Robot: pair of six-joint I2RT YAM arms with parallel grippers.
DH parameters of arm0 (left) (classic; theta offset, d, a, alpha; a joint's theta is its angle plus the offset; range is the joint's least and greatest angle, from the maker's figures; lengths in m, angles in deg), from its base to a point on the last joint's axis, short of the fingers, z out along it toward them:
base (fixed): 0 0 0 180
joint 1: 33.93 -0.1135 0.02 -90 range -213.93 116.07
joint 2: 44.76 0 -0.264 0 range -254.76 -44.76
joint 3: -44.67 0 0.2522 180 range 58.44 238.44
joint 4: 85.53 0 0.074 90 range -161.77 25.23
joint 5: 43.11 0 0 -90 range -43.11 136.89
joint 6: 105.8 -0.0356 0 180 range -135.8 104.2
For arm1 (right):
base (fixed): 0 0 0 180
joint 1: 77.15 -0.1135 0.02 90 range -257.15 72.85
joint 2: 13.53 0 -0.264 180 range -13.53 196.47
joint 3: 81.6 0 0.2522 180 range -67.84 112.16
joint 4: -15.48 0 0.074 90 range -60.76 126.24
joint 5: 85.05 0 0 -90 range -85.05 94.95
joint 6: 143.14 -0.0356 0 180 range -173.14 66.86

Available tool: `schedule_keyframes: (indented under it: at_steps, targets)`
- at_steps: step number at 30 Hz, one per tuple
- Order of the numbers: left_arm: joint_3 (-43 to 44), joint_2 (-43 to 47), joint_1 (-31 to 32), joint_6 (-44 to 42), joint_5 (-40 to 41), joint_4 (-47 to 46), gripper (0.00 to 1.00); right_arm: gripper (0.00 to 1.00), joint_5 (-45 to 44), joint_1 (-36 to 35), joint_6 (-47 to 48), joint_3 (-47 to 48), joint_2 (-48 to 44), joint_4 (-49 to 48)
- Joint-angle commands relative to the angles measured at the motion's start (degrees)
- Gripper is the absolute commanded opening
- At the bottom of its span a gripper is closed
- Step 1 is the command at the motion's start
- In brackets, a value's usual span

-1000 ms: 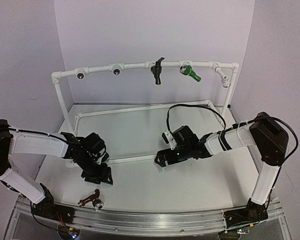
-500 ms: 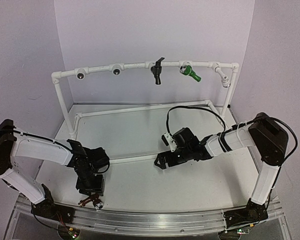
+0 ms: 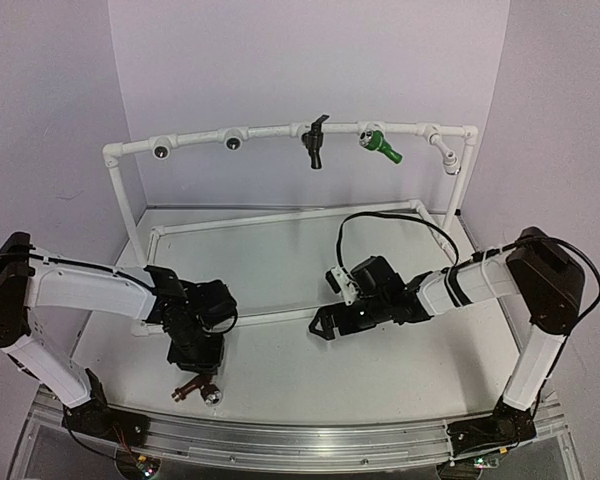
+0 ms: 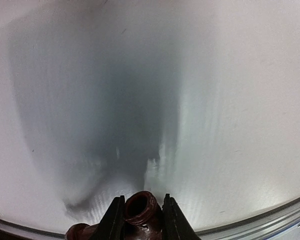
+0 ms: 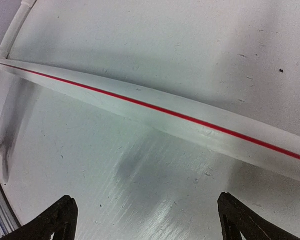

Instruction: Install the water faucets

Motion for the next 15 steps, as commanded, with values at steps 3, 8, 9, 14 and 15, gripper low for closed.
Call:
schedule_keyframes:
  at_steps: [3,8,9,14,15]
  targets:
    - [10.69,-1.23,0.03,-8.73,7.43,-7.70,0.00,0.98,3.48,0.08,-3.87,-1.82,-7.87,-2.67]
    - [16.18,-4.11,0.03,-12.34,6.99,-17.36,0.00,0.98,8.71,0.04,-3.73,-4.59,-12.09,-5.51]
    - [17.37,-4.94,0.03,-12.94,7.17,-18.97,0.00,0.98,10.34,0.04,-3.76,-5.01,-12.58,-6.49]
    - [23.68,-9.87,0.03,-16.05,10.78,-22.14,0.00,0.94,16.76,-1.01,-7.71,-6.08,-12.40,-13.77]
    - [24.99,-10.96,0.03,-16.68,10.98,-22.18,0.00,0.94,16.90,-1.64,-8.54,-5.73,-11.80,-14.40]
